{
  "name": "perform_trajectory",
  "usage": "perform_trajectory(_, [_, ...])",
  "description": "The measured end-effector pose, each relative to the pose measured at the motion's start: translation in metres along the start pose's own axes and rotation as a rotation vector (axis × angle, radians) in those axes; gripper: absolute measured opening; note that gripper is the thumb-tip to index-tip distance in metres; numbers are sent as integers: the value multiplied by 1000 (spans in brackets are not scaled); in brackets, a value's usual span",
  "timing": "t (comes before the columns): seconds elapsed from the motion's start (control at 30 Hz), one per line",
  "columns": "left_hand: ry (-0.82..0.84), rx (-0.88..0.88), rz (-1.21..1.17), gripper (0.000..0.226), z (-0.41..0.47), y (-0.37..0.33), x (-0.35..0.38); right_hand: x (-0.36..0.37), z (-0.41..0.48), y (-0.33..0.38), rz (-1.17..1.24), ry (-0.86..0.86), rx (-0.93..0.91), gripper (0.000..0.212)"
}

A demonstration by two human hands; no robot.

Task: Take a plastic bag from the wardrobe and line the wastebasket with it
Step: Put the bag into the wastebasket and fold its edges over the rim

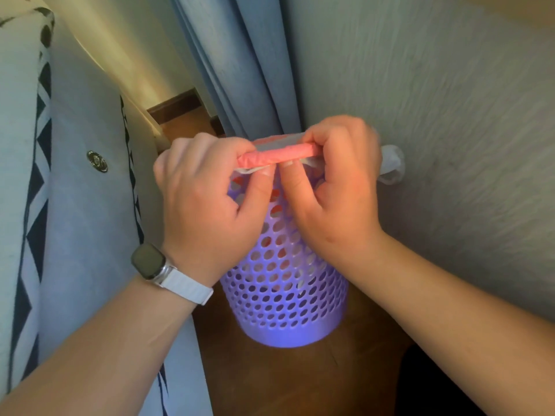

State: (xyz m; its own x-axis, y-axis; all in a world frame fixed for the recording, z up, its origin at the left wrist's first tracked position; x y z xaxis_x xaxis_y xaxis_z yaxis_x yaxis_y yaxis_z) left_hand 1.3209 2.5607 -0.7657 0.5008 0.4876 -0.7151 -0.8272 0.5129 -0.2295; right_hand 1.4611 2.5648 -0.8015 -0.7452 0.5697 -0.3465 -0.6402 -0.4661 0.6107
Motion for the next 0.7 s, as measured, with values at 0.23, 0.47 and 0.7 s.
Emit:
perform_trajectory(0.23, [-18, -93, -49, 22, 1, 36, -5, 5, 7, -16, 57, 108, -52, 34])
perform_trajectory(0.47, [-51, -57, -113, 21, 2, 35, -9, 9, 13, -32, 97, 140, -31, 24])
perform_trajectory(0.7, [24, 7, -32, 40, -1, 14, -2, -1, 9, -26, -13, 48, -18, 18])
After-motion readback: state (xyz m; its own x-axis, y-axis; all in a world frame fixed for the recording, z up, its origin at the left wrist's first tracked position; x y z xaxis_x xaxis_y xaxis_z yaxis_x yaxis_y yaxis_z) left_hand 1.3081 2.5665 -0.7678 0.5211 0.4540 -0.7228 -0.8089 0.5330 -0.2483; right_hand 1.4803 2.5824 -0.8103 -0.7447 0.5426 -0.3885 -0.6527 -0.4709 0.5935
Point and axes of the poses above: each hand's wrist, its own z-axis towards the middle knuckle, its own x-axis out of the palm, y = z × x, the point moved 8 cm from there along z, towards the middle knuckle, and after that the axes turned 5 degrees about -z, right-handed, at the moved point
